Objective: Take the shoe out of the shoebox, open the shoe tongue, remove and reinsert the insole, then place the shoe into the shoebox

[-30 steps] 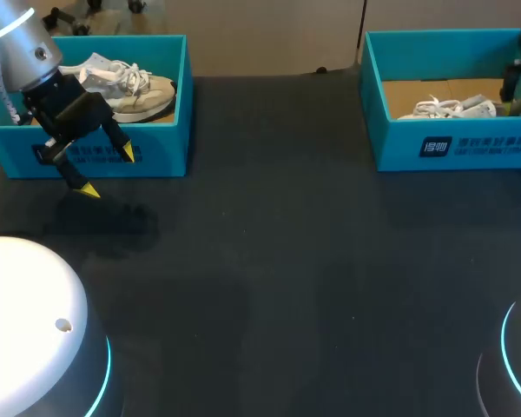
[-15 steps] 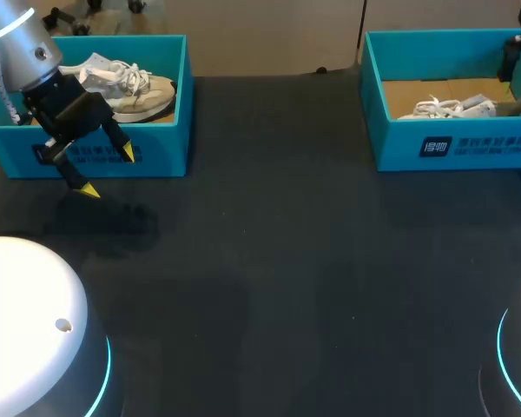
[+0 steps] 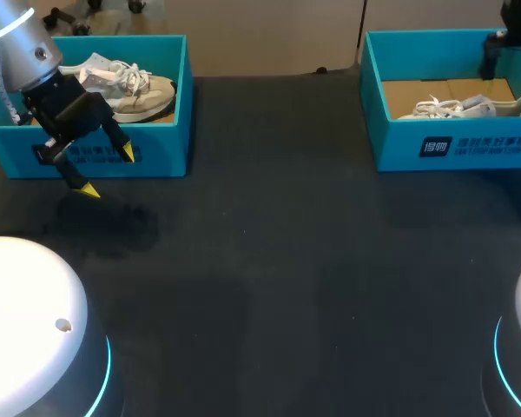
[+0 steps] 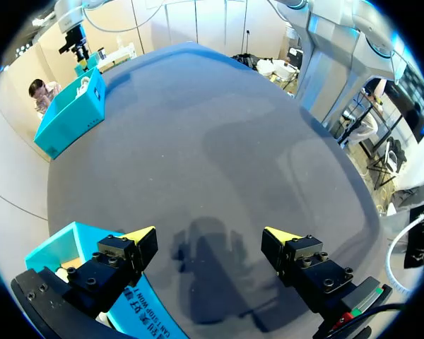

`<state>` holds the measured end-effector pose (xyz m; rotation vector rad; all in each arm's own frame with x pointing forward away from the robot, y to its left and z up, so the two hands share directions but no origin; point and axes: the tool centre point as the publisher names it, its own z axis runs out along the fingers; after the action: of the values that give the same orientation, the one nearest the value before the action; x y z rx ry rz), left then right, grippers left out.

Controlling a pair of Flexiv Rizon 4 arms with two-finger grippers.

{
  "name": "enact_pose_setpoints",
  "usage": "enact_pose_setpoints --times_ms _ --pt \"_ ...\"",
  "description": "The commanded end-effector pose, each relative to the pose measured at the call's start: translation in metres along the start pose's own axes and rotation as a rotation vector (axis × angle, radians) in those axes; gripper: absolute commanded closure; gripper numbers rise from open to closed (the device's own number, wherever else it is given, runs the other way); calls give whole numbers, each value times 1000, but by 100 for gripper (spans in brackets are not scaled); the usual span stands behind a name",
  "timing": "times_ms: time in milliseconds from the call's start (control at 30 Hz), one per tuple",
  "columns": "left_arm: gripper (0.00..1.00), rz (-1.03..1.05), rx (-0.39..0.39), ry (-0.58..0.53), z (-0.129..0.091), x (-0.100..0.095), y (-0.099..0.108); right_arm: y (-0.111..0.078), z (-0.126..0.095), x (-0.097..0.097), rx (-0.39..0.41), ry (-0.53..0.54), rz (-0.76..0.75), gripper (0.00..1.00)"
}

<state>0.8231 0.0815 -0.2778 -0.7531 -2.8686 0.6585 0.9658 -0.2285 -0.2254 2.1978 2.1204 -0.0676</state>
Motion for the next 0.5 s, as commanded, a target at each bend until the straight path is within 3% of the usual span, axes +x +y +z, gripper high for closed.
enact_pose_setpoints --times_ms 33,267,500 --pt "0 0 -4 1 -1 1 -1 -21 -18 8 -45 -15 1 0" --pt "0 0 -4 1 -1 1 -1 -37 -36 18 -54 -42 33 0" --pt "0 0 -4 1 -1 1 -1 -38 -36 19 -52 -33 33 0"
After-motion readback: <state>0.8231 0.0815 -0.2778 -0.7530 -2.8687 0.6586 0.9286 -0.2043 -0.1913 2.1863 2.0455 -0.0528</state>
